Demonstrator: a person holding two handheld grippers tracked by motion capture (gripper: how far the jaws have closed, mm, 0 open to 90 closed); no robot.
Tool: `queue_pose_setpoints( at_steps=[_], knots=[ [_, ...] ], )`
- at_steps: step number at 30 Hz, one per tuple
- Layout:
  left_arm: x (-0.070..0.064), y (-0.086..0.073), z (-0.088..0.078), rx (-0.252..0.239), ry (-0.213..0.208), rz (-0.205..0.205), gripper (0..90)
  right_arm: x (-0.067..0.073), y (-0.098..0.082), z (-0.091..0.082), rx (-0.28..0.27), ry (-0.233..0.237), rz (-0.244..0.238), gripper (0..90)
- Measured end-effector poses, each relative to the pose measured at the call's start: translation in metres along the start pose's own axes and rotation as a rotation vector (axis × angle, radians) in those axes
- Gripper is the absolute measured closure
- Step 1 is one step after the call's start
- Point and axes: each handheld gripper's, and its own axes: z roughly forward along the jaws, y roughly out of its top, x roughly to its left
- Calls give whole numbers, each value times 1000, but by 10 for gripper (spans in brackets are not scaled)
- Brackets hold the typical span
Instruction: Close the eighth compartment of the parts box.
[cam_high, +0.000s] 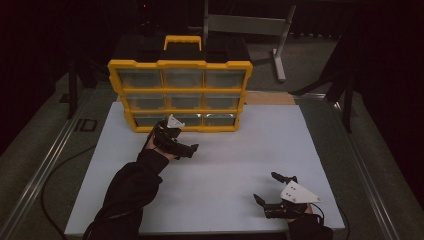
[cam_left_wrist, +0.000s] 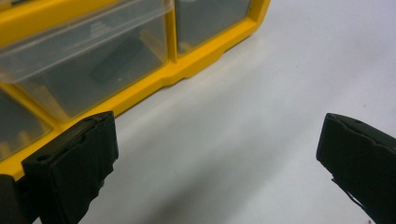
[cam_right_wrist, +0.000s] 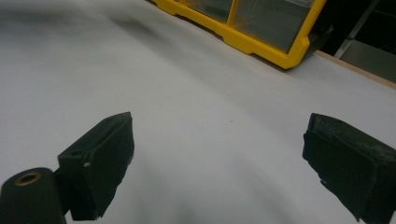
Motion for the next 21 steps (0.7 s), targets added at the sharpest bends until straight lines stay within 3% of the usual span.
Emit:
queue_pose_setpoints(
  at_steps=[8,21],
  knots=[
    [-4,-5,-9,-25,-13,10,0,0,1,0,-5,-4,0,89],
    [3,-27,-26,-41,-10,-2,0,1,1,0,-5,-4,-2,89]
  ],
)
